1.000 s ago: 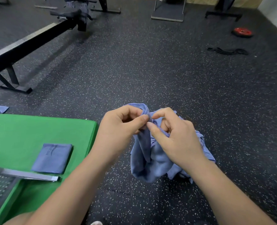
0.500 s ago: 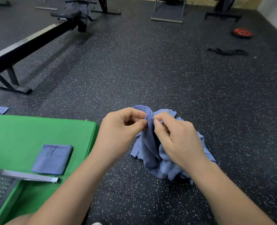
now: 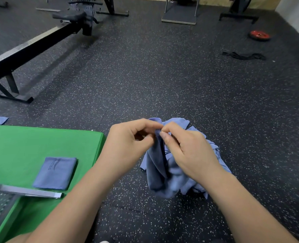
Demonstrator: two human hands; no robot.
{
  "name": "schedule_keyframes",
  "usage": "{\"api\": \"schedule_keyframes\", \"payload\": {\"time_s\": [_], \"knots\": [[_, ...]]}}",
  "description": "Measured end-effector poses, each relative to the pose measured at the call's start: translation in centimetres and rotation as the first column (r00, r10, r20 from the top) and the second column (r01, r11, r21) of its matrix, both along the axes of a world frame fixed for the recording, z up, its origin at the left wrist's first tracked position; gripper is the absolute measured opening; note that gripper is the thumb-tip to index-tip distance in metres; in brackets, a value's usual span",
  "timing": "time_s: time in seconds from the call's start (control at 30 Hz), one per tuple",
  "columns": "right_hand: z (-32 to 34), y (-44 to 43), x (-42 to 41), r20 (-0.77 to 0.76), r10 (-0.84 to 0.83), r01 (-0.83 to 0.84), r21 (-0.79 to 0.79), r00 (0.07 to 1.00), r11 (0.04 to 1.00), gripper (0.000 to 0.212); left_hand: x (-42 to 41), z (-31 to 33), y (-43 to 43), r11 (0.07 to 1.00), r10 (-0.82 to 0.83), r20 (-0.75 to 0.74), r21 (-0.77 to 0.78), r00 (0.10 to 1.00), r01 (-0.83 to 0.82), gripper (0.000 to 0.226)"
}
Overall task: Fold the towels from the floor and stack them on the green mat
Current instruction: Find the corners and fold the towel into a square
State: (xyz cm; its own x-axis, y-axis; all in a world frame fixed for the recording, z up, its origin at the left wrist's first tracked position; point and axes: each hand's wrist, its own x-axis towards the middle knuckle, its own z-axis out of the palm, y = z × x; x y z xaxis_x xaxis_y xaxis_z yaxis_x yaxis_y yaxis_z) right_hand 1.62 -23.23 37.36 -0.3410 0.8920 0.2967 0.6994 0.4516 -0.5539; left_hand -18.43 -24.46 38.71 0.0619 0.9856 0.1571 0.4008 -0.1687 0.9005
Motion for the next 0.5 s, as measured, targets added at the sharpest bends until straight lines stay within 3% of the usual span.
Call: {"api": "schedule_keyframes", "payload": {"time_s": [0.1, 0.3, 0.5], "knots": [[-0.2, 0.0, 0.0, 0.0, 0.018, -0.018, -0.064, 1.0, 0.998, 0.023, -0.1, -0.1, 0.2, 0.991, 0.021, -0.203, 0.131, 0.979, 0.006, 0.035], [0.2, 0.5, 0.7, -0.15, -0.012, -0.014, -0.172, 0.989, 0.985, 0.022, -1.2, -0.2, 1.1, 0.966, 0.112, -0.398, 0.26, 0.91, -0.005, 0.012], [0.2, 1.7, 2.7, -0.126, -0.14, 0.102, -0.271, 0.982, 0.957, 0.037, -3.2, 0.6, 2.0, 0.97, 0.244, -0.461, 0.105, 0.853, -0.22, 0.01]]}}
